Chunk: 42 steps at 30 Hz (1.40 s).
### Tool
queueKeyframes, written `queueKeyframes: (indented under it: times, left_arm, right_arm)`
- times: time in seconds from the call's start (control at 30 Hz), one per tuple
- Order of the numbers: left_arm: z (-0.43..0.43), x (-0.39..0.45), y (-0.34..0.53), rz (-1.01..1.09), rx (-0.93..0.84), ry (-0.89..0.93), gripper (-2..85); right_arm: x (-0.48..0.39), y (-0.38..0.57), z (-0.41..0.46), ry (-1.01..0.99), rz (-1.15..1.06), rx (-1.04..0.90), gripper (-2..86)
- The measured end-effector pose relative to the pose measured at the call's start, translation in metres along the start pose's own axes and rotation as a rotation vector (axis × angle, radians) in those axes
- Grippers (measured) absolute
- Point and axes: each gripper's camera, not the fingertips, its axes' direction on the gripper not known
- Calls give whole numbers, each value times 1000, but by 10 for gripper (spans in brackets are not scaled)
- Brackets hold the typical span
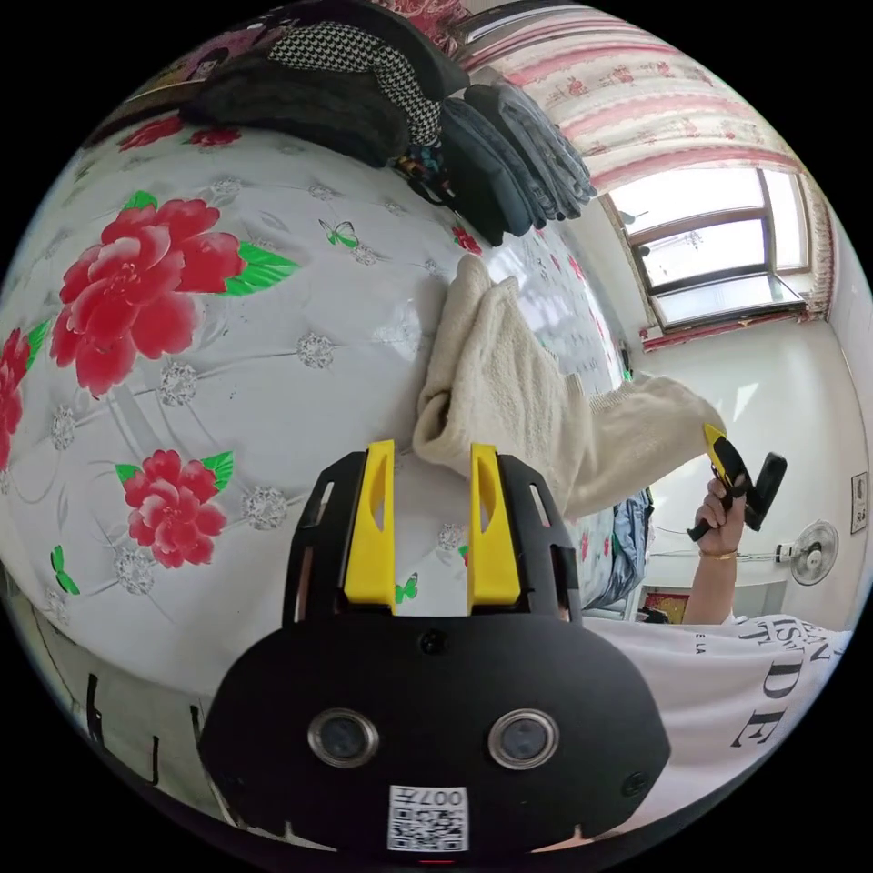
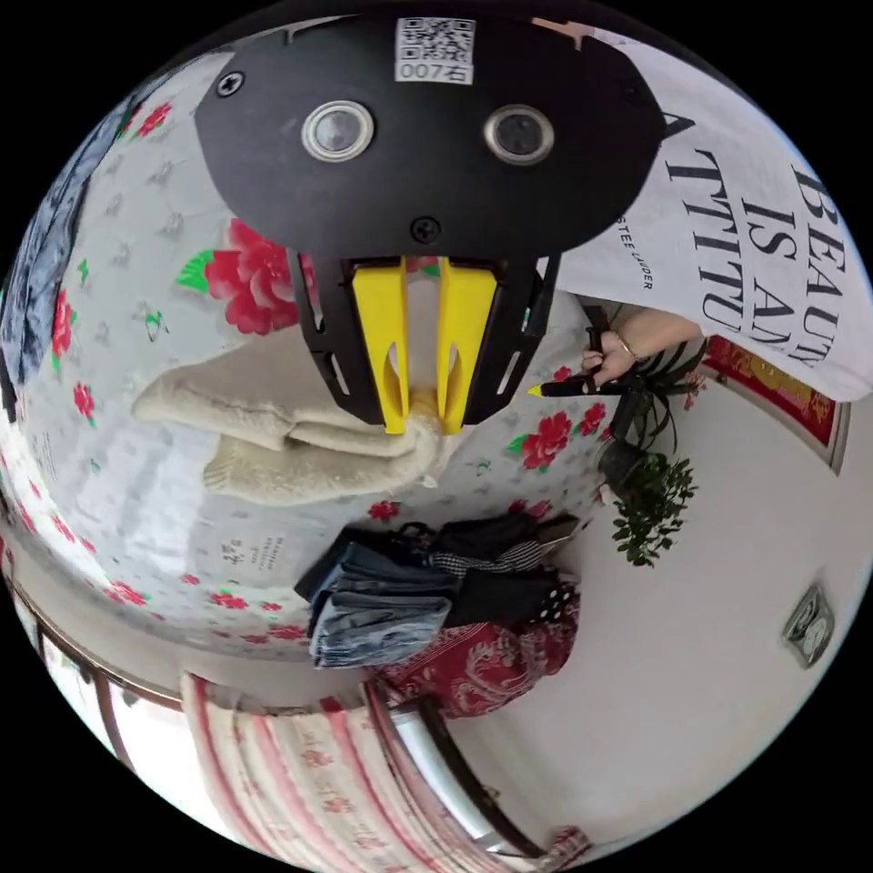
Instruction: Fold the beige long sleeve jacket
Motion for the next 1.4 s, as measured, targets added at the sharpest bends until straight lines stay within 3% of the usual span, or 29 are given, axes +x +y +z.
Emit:
queueKeyframes:
  times: [0.13,0.2,0.33,0.47,0.67,0.8,0.87,0.97,1.03,1.2,1.33,1.4]
  left_arm:
    - [-14,-5,16,-21,46,50,119]
    - [-16,-10,25,-37,44,59,119]
    - [-10,-23,43,-90,16,81,120]
    - [-5,-16,54,-71,-2,91,125]
    - [-13,58,43,108,56,87,158]
    - [-14,152,24,430,177,-142,161]
    - [15,168,12,482,113,-193,158]
    - [87,159,-3,403,-194,-238,135]
    - [107,154,7,392,-207,-365,74]
    - [83,157,21,439,-107,-267,5]
    - [56,158,20,436,-50,-151,-7]
    - [34,159,27,447,5,-132,-8]
  right_arm:
    - [-72,-37,87,-160,-208,-129,54]
    - [-89,-44,160,-280,-192,-263,60]
    - [-87,-32,255,-329,-107,-518,66]
    - [-82,-35,223,-406,-104,-372,69]
    - [-29,-58,154,-126,-23,-115,72]
    - [-19,-71,184,-106,21,-185,78]
    - [-14,-68,212,-120,74,-267,82]
    - [-17,-70,217,-160,111,-250,92]
    - [-23,-84,202,-146,61,-199,100]
    - [-6,-151,190,107,-36,-179,114]
    - [32,-174,238,62,14,-402,86]
    - [28,-178,229,58,-24,-304,66]
